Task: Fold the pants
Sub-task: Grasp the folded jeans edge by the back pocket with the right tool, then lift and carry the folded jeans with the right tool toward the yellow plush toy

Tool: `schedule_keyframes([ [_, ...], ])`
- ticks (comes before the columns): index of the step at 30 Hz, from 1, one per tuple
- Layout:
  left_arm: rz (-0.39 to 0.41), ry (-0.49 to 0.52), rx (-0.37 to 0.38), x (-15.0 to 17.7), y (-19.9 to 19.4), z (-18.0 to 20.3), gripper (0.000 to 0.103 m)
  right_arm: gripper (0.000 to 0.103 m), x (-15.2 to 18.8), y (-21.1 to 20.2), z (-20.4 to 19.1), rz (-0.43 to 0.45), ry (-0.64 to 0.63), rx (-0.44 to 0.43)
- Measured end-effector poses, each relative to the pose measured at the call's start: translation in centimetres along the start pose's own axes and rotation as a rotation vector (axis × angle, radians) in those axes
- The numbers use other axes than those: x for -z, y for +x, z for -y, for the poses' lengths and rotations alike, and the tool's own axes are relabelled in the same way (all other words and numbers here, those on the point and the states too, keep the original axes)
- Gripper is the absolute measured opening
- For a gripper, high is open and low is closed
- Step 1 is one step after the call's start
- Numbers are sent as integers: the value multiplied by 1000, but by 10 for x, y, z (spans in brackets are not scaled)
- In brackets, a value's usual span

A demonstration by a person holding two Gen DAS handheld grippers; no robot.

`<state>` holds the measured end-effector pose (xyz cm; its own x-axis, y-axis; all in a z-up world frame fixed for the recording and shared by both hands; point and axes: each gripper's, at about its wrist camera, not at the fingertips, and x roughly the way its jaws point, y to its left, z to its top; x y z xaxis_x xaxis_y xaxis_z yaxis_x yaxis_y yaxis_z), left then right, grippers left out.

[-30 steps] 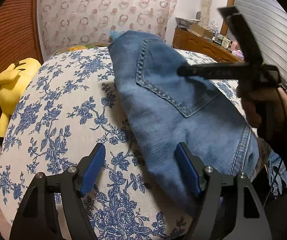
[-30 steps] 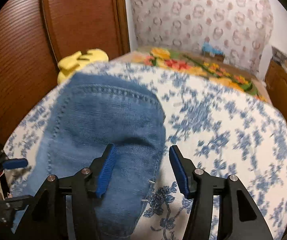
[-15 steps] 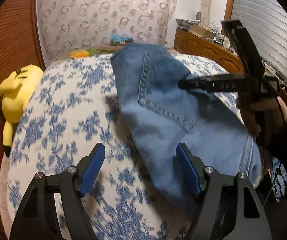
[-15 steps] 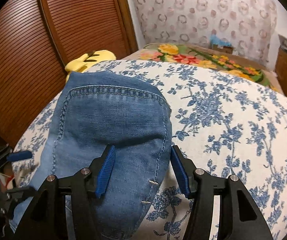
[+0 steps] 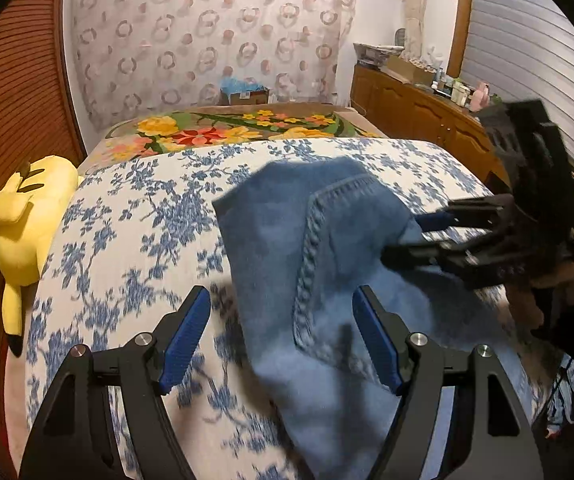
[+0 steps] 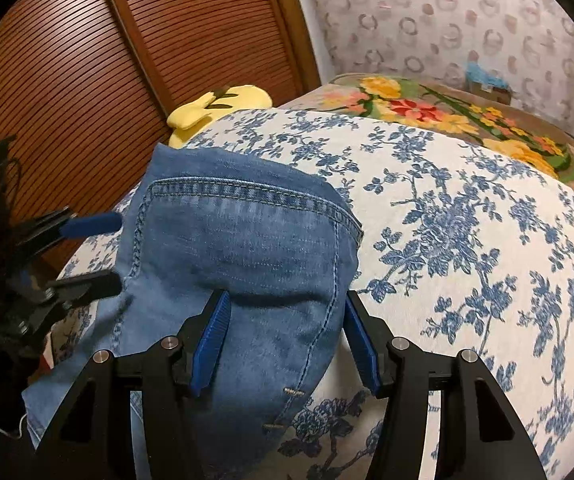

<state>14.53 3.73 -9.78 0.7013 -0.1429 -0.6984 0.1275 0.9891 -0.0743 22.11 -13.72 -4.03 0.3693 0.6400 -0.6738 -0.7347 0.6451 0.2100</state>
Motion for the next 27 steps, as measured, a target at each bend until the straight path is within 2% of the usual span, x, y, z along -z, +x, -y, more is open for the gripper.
schedule_keyframes([
  [5,-11,-12,-15,-9,16,-8,74,59,-4,9,7,-4,-26,-32],
  [14,-33,-46,9,-7,32,-17,75,59,-7,22,17,-11,-27,-87],
  [16,-32,-49,8,-8,32,-19,75,54,-10,24,14,-11,-46,-97],
  [18,-32,-51,6,-9,33,-19,75,42,-14,24,13,-4,-59,-100],
  [20,-28,-53,-4,-11,33,-21,75,35,-18,24,12,8,-54,-121],
  [27,18,-93,-26,-19,20,-43,75,25,-47,26,-9,42,-131,-150],
])
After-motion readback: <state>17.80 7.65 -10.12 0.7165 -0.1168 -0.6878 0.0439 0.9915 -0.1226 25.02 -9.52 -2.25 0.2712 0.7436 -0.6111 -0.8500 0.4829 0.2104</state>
